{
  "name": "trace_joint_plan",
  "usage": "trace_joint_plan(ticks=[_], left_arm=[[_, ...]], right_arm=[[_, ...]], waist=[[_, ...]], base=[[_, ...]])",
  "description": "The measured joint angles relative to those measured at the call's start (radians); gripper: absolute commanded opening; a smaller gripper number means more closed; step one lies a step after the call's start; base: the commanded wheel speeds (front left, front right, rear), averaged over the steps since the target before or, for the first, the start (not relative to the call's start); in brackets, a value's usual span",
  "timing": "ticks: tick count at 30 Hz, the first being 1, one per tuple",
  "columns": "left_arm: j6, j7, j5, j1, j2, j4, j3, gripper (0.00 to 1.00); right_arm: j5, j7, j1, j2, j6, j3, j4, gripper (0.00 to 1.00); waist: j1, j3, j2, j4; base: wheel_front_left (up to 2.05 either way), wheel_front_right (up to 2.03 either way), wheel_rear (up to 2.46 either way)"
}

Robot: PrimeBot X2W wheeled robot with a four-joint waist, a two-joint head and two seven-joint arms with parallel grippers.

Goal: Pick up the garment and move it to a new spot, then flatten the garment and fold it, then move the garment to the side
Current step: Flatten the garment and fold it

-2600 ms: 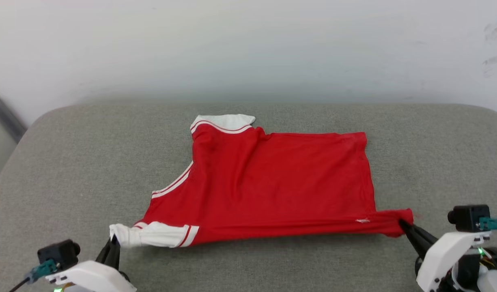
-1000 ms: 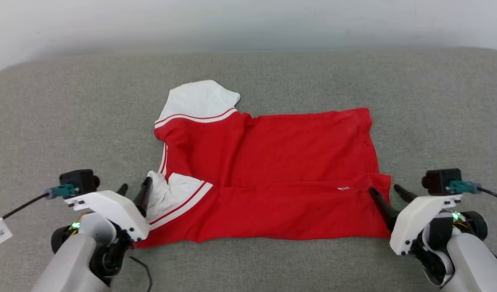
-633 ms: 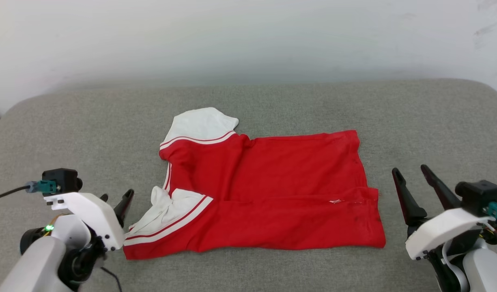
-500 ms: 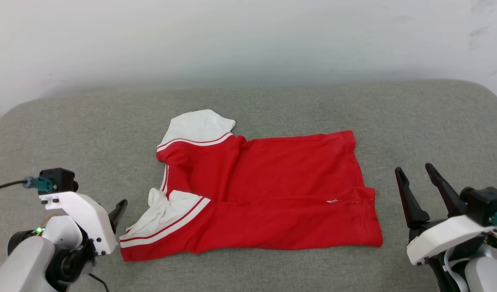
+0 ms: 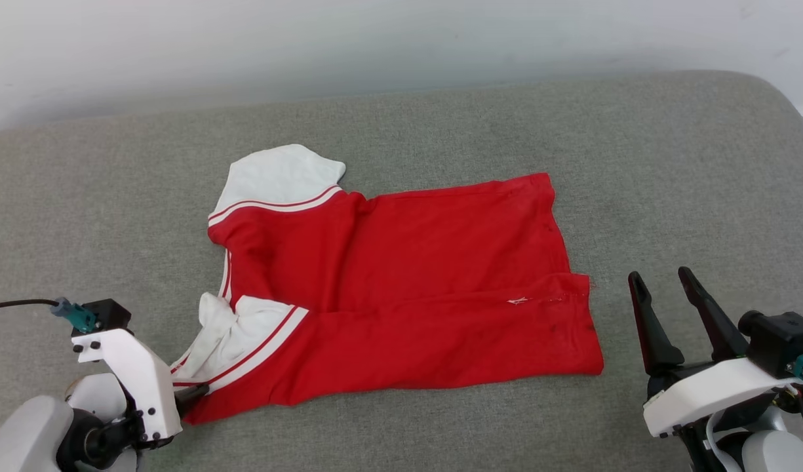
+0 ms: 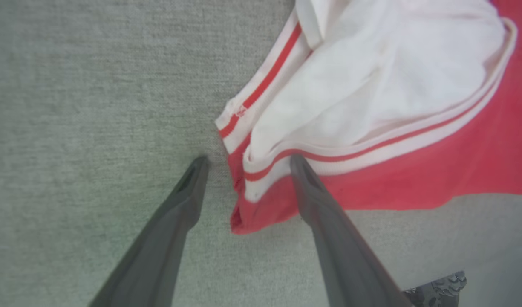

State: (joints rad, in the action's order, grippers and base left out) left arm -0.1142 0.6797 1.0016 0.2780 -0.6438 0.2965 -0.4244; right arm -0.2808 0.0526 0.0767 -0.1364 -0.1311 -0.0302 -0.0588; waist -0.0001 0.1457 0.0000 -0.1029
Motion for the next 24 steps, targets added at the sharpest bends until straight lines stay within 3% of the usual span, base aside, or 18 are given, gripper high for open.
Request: trace_joint_plan(ticks=[2,3,4,5,6,7,12,16,18,24], left_arm=[[0.006,0.005,0.014,0.008,0.007,0.019,0.004,1.00],[0.009,0.009,0.016,0.012,0.012,0.030,0.004,0.80],[0.011,0.012,0.022,0.015,0.014,0.041,0.004,0.42],[0.017,0.015,0.030,0.017,0.018,0.053,0.006,0.20],[0.021,0.017,0.040,0.020,0.023,0.062,0.008,0.20],[0.027,0.016,0.045,0.023,0.026,0.071,0.011,0.00],[0.055,-0.030,0.048,0.034,0.064,0.110,0.009,0.00],[0.067,-0.094,0.027,0.035,0.075,0.116,0.012,0.00],[0.052,-0.170,-0.024,0.062,0.064,0.049,0.021,0.00],[0.021,-0.208,-0.066,0.081,0.057,-0.064,0.023,0.00]], right_arm=[[0.000,-0.001,0.001,0.002,0.000,-0.003,0.004,1.00],[-0.001,-0.002,0.001,0.003,0.000,-0.004,0.004,1.00],[-0.003,-0.002,0.001,0.003,0.000,-0.005,0.005,1.00],[-0.005,-0.002,0.003,0.001,0.000,-0.006,0.005,1.00],[-0.009,-0.002,0.005,-0.002,0.000,-0.006,0.006,1.00],[-0.010,-0.008,0.005,-0.005,0.000,-0.006,0.008,1.00],[-0.024,-0.040,0.006,-0.020,0.000,0.006,0.012,1.00],[-0.043,-0.130,0.011,-0.054,0.000,0.000,0.005,1.00],[-0.085,-0.400,0.059,-0.130,0.000,-0.032,-0.025,1.00],[-0.128,-0.686,0.122,-0.153,0.000,-0.091,-0.073,1.00]], waist=[[0.0000,0.013,0.0000,-0.007],[0.0000,0.019,0.0000,-0.011],[0.0000,0.023,0.0000,-0.014],[-0.0001,0.026,0.0000,-0.017],[-0.0001,0.028,0.0001,-0.019],[-0.0001,0.029,0.0000,-0.020],[0.0000,0.021,0.0000,-0.010],[0.0001,0.005,0.0000,0.005],[0.0001,-0.004,0.0000,0.043],[0.0001,0.016,0.0000,0.077]], base=[[0.00,0.00,0.00],[0.00,0.00,0.00],[0.00,0.00,0.00],[0.00,0.00,0.00],[0.00,0.00,0.00],[0.00,0.00,0.00],[0.00,0.00,0.00],[0.00,0.00,0.00],[0.00,0.00,0.00],[0.00,0.00,0.00]])
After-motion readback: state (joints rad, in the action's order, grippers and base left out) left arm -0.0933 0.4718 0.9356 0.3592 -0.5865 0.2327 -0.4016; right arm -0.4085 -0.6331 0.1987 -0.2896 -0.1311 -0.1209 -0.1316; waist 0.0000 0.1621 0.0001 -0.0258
